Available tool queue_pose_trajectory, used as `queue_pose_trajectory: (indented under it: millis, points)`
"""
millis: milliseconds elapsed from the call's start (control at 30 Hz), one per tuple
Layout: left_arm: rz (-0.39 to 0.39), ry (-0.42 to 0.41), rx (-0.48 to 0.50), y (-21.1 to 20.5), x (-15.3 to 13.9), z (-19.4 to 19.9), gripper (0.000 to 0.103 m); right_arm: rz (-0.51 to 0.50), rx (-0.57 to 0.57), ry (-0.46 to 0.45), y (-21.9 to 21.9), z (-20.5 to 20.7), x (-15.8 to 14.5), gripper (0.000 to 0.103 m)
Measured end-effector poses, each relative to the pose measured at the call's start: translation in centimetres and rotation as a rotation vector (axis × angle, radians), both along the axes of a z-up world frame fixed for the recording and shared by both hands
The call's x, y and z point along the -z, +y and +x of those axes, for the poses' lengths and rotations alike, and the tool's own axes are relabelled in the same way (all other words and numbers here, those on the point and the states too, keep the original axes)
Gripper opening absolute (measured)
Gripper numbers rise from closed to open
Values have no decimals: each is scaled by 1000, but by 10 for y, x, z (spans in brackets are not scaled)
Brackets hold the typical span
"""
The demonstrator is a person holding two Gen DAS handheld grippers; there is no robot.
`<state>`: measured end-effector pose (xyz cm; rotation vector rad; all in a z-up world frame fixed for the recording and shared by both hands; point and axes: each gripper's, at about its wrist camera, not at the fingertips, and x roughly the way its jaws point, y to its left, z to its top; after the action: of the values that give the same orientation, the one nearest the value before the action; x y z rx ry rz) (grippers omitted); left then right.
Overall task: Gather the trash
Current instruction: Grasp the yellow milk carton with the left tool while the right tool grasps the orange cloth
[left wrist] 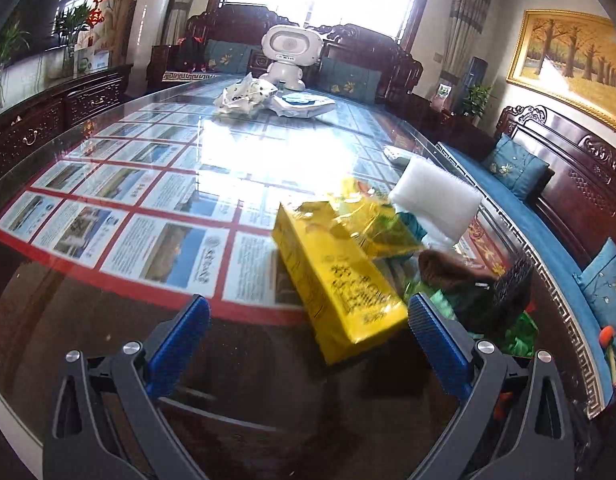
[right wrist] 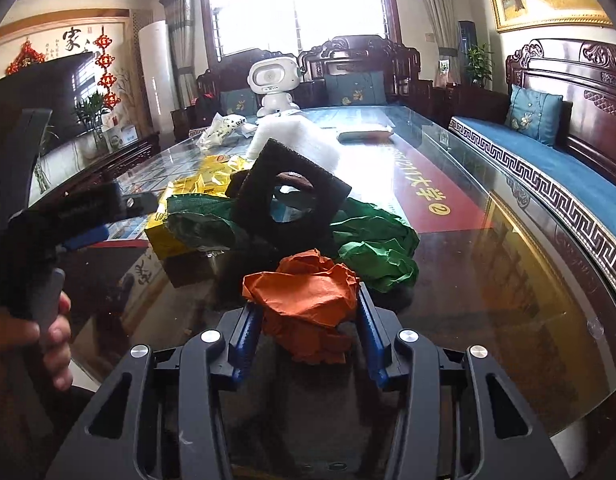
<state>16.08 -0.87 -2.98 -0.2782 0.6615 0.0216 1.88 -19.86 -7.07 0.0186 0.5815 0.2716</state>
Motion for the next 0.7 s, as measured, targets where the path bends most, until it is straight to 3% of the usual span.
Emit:
queue_pose_trajectory:
  millis: [267, 467, 567, 600, 700]
  points:
    - [44, 134, -2, -13, 6, 49, 99, 15, -18, -6, -2, -2, -1, 44]
    - [61, 197, -38, -11, 16, 64, 99, 25, -33, -2, -2, -1, -1, 44]
    - [84, 200, -44, -8, 18, 62, 70, 32, -38, 3, -3, -1, -1, 44]
    - [93, 196, -42, -8, 17, 60, 53, 34, -39, 3, -3, -1, -1, 44]
    - [42, 190, -18, 1, 16, 55, 53, 40, -42, 3, -3, -1, -2, 44]
